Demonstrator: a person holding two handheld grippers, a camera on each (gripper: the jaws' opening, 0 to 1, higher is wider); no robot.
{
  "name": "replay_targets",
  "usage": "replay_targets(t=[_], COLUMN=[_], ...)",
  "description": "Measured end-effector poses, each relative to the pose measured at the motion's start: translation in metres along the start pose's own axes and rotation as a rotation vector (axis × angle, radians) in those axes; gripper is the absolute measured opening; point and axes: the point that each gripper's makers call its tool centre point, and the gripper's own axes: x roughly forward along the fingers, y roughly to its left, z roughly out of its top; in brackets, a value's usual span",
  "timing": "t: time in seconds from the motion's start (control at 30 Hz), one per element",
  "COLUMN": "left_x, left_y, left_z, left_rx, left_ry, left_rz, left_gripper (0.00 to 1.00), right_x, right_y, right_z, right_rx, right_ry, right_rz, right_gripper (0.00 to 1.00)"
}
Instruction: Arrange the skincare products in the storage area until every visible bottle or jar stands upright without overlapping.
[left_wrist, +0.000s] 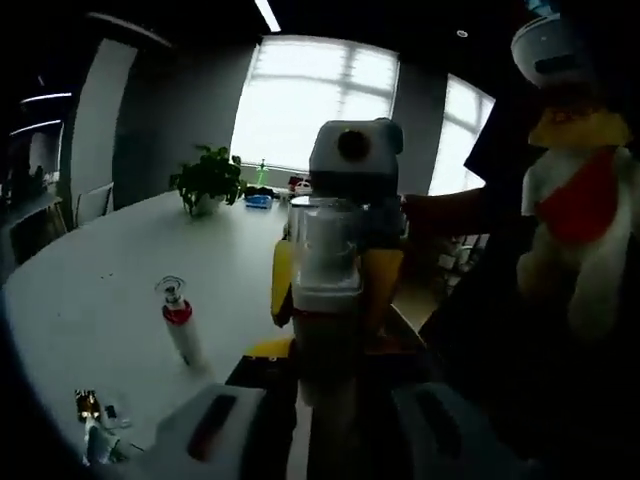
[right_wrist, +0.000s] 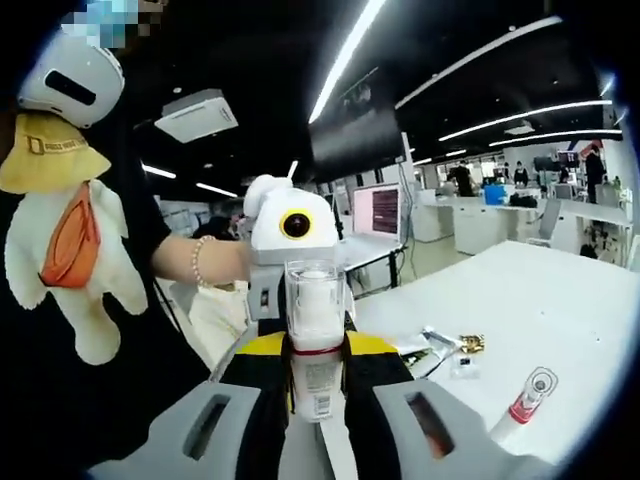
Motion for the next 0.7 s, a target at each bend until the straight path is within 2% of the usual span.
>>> replay_targets(t=[0.07, 0.27, 0.43, 0.7], left_x=[0.002, 0.006, 0.016, 0.025], left_y=[0.002, 0.006, 0.005, 0.005], left_z=[-0.001, 0.009, 0.003, -0.002], left_rx=[0.003, -0.011, 0.019, 0.04], left_ry=[0.001, -0.061, -0.017, 0.001], left_rz=[-0.004, -0.014, -0.03, -0.048], left_gripper=[0.17, 0.18, 0.18, 0.18], right_x=[-0.002, -0.012, -0.015, -0.018], right_y=[-0.001, -0.009, -0.008, -0.008], right_z=[-0.001, 0.004, 0.008, -0.001], right_rx=[-0.005, -0.006, -0.004, -0.012], right_ry=[0.005, -0.014, -0.016, 0.035], right_rz=[-0.001, -0.022, -0.005, -0.014], right_gripper=[0.2, 0.21, 0.23, 0.2])
